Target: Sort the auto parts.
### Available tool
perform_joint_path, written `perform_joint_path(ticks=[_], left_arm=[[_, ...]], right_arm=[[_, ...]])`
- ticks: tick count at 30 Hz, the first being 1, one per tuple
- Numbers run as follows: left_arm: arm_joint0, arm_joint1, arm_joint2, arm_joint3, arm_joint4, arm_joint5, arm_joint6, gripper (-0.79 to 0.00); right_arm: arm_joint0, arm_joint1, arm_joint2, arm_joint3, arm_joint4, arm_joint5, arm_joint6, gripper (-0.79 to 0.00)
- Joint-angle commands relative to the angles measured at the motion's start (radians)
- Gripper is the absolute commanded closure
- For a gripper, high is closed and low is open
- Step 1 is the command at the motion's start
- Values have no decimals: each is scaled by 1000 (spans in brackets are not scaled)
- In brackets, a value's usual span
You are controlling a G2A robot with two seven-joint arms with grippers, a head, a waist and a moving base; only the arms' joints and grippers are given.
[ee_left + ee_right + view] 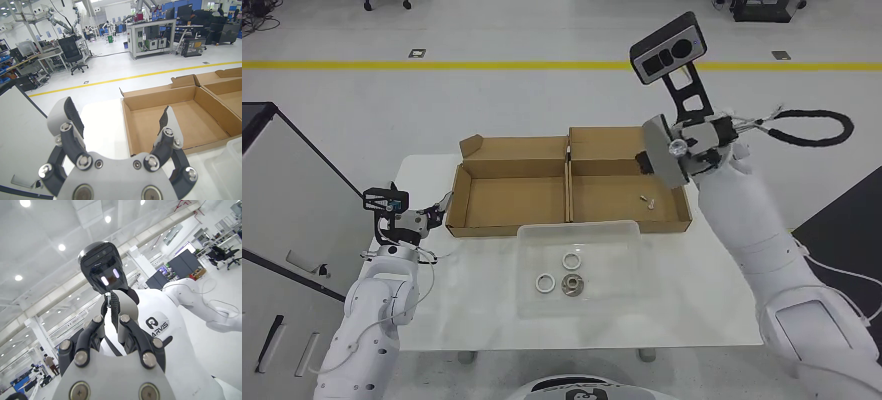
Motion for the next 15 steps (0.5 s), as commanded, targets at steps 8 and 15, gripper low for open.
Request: perform_joint_path(ticks=[8,15], left_arm=[[0,0,0,0,0,0,0,-785],[0,0,0,0,0,0,0,-785]], right_arm=[[-24,10,49,-49,-130,96,-75,0],[-59,-10,51,-76,39,34,-45,0]])
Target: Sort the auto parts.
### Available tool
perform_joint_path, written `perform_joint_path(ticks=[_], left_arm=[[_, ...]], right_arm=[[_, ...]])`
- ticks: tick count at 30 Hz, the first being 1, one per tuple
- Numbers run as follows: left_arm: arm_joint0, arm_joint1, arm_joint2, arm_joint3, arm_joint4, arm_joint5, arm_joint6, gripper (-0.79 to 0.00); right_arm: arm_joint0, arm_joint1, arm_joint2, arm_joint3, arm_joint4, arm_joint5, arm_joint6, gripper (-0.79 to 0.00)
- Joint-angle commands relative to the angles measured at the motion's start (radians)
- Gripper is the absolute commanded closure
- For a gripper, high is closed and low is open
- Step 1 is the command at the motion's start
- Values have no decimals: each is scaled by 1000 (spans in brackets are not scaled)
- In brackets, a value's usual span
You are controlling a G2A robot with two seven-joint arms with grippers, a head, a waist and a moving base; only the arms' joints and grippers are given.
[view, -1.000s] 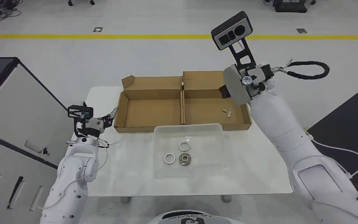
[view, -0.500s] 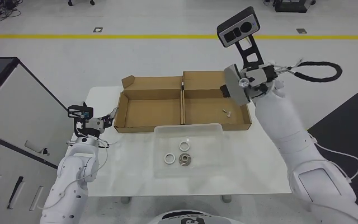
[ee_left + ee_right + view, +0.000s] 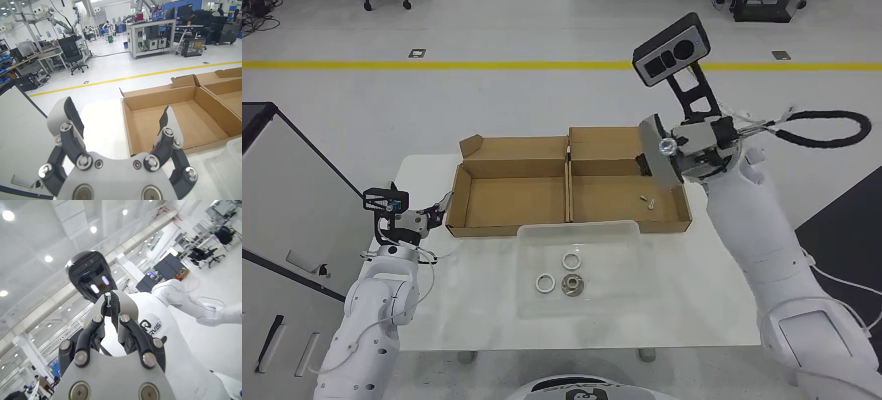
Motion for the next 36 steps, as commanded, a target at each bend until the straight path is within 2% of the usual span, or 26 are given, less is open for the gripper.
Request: perform_joint_path(ticks=[1,6,11,18,25,32,36], left_arm=[[0,0,0,0,0,0,0,-785],[0,0,0,0,0,0,0,-785],[0,0,0,0,0,0,0,-785],[0,0,0,0,0,0,0,-785],[0,0,0,0,0,0,0,-785],[0,0,0,0,0,0,0,-785],[0,0,0,0,0,0,0,-785]], right_arm=[[-2,-6,-4,0,36,-14,15,0],[-12,-19,-6,-4,85,-33,34,0],[-12,-25,4,-1,69,-36,27,0],[5,-17,41,-9,-102,41,-39,0],[-5,-9,71,-36,-189,107,-65,0],[-23,-25,63,-46,-53,48,-39,0],[-25,-31,64,-45,-25,38,-32,0]])
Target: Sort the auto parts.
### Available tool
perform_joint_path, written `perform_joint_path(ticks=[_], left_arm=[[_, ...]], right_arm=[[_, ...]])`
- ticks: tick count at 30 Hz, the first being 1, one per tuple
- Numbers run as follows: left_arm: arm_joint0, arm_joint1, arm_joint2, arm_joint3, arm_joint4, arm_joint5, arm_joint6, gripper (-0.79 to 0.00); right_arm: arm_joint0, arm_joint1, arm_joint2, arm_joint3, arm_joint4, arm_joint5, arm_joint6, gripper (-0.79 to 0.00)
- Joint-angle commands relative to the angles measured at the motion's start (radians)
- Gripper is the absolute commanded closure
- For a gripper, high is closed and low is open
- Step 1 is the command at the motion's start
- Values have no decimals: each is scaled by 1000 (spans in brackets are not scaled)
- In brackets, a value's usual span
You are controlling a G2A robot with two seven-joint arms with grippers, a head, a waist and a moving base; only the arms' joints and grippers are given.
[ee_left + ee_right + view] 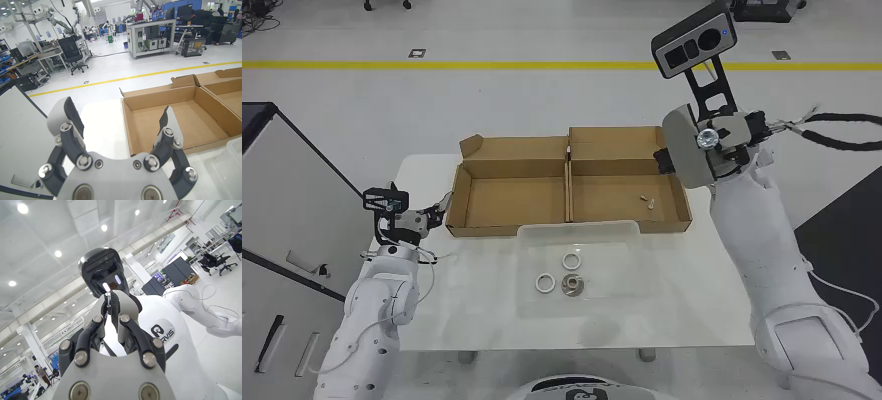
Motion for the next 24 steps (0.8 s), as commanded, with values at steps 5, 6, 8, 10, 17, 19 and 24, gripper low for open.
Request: perform_joint_path(ticks=[5,6,8,10,17,19,24], left_arm=[[0,0,0,0,0,0,0,-785],[0,0,0,0,0,0,0,-785],[0,0,0,0,0,0,0,-785],[0,0,0,0,0,0,0,-785],[0,0,0,0,0,0,0,-785],[0,0,0,0,0,0,0,-785],[0,0,0,0,0,0,0,-785]], right_arm=[[1,-3,3,0,8,4,10,0],[1,-3,3,0,8,4,10,0],[1,-3,3,0,8,4,10,0],[1,-3,3,0,8,4,10,0],[1,-3,3,0,8,4,10,0],[1,-3,3,0,8,4,10,0],[-2,1,12,-15,-54,22,-25,0]])
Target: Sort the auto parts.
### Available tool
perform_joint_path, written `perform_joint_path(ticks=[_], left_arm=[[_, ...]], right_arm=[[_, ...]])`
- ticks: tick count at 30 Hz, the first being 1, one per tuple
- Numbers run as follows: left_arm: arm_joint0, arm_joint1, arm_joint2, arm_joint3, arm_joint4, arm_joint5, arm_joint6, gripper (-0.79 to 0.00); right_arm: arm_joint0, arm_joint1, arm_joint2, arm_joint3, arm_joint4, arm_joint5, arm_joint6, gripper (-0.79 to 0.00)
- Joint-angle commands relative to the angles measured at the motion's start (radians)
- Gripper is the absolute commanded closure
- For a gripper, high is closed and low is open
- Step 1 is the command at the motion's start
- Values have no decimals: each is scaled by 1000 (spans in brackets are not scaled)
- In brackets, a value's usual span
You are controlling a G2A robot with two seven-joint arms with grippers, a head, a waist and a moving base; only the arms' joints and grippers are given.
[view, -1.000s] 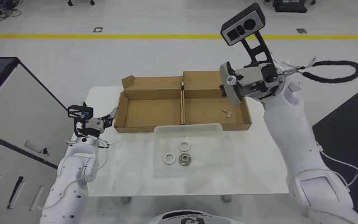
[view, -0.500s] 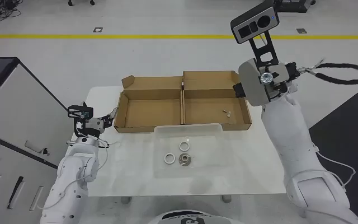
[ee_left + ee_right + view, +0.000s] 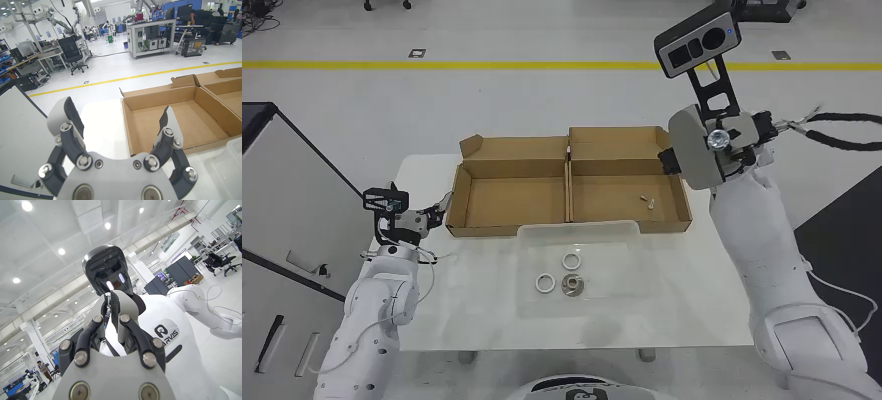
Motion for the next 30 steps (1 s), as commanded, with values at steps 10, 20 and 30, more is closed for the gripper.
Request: perform_joint_path(ticks=[10,20,30], left_arm=[[0,0,0,0,0,0,0,-785],[0,0,0,0,0,0,0,-785],[0,0,0,0,0,0,0,-785]], right_arm=[[1,74,238,53,-480,247,61,0],[159,190,211,200,-1069,286,216,0],[368,277,-135,408,-1372,193,216,0]])
